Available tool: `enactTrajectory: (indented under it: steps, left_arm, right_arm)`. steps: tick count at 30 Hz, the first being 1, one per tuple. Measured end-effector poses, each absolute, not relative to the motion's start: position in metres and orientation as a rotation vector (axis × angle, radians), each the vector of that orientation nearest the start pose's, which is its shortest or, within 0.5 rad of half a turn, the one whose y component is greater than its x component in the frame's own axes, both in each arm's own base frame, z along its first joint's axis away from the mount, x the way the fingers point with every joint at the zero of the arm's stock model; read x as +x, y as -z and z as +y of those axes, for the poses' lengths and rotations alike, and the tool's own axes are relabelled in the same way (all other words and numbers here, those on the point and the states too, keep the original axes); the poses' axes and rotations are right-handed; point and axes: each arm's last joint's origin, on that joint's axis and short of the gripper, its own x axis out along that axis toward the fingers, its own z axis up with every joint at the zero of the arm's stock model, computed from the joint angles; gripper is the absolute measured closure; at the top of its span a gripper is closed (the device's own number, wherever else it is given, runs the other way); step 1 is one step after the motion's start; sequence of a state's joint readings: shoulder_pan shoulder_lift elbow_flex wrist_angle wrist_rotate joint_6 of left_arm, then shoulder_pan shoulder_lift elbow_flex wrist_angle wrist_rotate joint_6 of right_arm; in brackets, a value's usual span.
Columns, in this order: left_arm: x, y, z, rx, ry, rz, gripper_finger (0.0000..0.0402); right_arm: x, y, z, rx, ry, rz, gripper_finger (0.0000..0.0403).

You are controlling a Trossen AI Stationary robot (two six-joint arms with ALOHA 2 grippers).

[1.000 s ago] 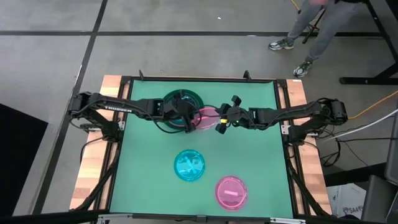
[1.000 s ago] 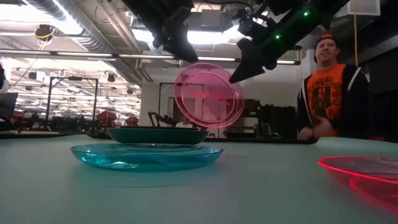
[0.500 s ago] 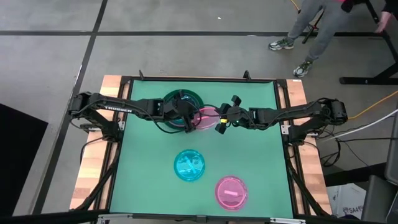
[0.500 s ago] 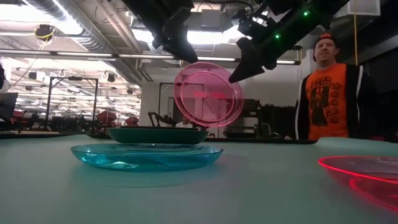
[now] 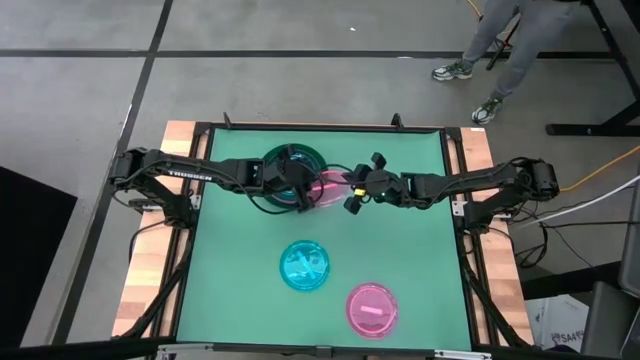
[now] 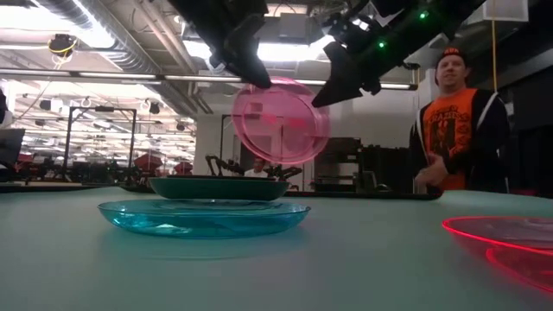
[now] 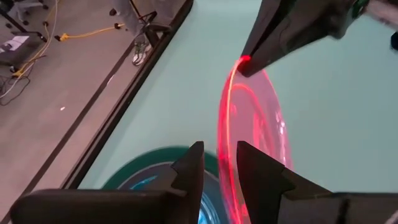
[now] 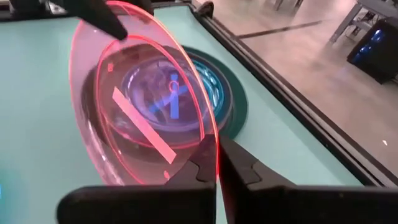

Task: Stack plastic plates
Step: Stack the right light pink plate on top of the blue plate

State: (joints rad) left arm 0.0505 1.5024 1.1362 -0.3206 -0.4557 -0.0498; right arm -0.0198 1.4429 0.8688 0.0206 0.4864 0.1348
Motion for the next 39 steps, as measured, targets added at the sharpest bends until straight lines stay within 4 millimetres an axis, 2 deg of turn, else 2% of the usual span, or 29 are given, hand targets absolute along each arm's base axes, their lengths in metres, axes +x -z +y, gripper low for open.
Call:
enactTrajectory:
  steps: [21, 32, 39]
  left_arm:
    - [0.3196, -0.2724, 0.0304, 0.123, -0.556, 0.716, 0.0315]
    - [0.3197, -0.2724, 0.0303, 0.121, -0.550, 0.716, 0.0375]
    - [0.3197, -0.2725, 0.0302, 0.120, -0.549, 0.715, 0.0393]
  right_arm:
    - [0.3053, -0.2361, -0.0194, 0.001, 0.518, 0.482, 0.0403]
    - [0.3053, -0.2361, -0.0194, -0.001, 0.518, 0.482, 0.0403]
    - [0.3053, -0.2360, -0.0194, -0.003, 0.517, 0.483, 0.0394]
